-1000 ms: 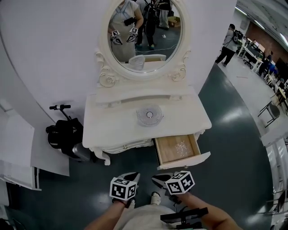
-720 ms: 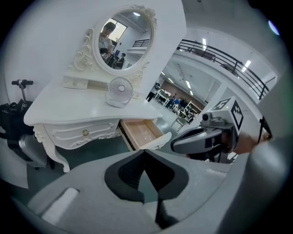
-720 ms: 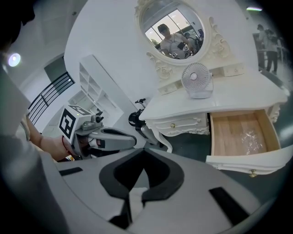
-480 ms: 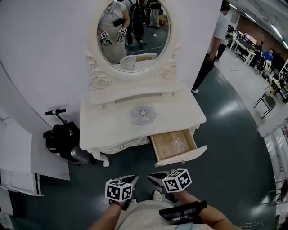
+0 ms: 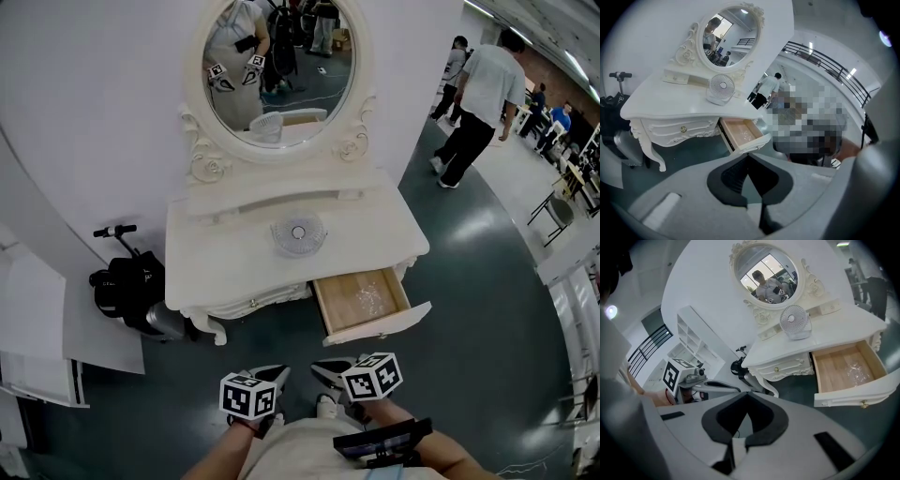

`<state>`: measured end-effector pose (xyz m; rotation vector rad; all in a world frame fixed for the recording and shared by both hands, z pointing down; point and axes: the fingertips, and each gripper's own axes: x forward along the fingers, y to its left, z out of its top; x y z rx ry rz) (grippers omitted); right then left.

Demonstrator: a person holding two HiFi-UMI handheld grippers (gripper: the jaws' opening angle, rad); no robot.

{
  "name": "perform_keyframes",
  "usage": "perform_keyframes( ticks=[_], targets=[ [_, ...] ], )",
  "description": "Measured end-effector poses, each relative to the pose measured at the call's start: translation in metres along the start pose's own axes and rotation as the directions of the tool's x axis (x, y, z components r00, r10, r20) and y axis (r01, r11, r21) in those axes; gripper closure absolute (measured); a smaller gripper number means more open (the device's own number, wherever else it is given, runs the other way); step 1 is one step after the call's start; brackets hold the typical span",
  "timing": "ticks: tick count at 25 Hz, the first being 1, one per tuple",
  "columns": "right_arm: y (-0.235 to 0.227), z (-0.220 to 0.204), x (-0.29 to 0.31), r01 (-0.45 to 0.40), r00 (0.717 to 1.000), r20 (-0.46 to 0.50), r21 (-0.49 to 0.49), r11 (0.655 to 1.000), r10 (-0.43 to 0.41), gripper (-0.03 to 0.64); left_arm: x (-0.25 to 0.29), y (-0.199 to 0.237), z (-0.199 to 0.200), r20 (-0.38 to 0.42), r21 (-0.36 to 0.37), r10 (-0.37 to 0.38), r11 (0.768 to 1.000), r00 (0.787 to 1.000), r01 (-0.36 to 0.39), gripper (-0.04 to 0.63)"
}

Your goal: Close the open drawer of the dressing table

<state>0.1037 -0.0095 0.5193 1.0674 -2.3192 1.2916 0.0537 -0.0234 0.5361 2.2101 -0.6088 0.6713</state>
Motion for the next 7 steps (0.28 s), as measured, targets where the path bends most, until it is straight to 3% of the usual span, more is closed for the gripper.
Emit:
perform_keyframes(
  ticks=[7],
  targets=[
    [-0.0005, -0.0039, 0.0001, 0.001, 1.0, 0.003, 0.008, 1.0, -0.001, 0.601, 0.0012, -0.0008, -0.0012, 0.004, -0.009, -0.004, 1.0, 1.0, 0.004, 0.586]
  ],
)
